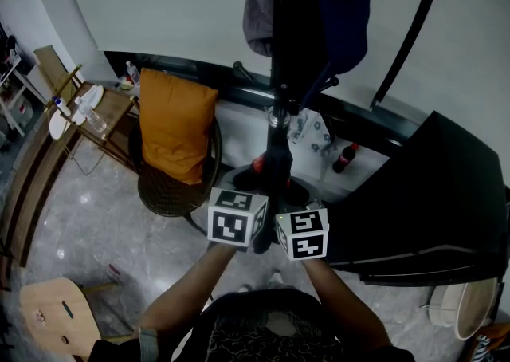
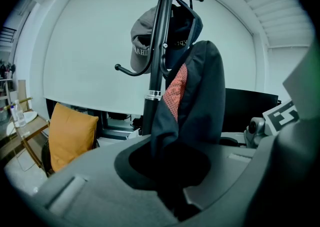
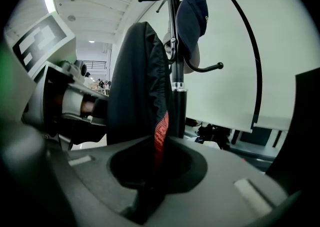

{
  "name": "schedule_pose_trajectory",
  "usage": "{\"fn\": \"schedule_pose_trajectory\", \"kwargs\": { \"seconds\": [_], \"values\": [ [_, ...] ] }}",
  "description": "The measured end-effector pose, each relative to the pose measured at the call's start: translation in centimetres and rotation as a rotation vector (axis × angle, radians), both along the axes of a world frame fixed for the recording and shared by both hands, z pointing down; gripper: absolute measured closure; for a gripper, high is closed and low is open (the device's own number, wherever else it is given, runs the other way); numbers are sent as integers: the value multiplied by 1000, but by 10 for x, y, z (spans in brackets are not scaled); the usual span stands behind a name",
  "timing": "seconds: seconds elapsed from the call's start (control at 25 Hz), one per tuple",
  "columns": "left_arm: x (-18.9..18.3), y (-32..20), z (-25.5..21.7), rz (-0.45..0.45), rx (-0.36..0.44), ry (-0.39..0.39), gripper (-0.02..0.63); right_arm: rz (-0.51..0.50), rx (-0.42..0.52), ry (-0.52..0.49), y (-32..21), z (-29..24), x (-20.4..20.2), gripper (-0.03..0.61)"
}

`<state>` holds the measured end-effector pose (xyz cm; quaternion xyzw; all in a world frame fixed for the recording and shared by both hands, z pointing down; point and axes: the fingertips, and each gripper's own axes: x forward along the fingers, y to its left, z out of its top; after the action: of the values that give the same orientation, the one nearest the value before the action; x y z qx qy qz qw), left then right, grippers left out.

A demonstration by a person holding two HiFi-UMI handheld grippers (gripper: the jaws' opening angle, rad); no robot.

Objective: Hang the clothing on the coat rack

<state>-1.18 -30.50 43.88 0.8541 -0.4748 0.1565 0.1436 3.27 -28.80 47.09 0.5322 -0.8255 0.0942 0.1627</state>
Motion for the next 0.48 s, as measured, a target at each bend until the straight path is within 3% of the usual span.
{"fn": "schedule_pose_trajectory", "kwargs": {
  "seconds": [0.48],
  "values": [
    [2, 8, 3, 20, -2, 6, 578, 18, -1, -3, 7, 1, 1, 534]
  ]
}}
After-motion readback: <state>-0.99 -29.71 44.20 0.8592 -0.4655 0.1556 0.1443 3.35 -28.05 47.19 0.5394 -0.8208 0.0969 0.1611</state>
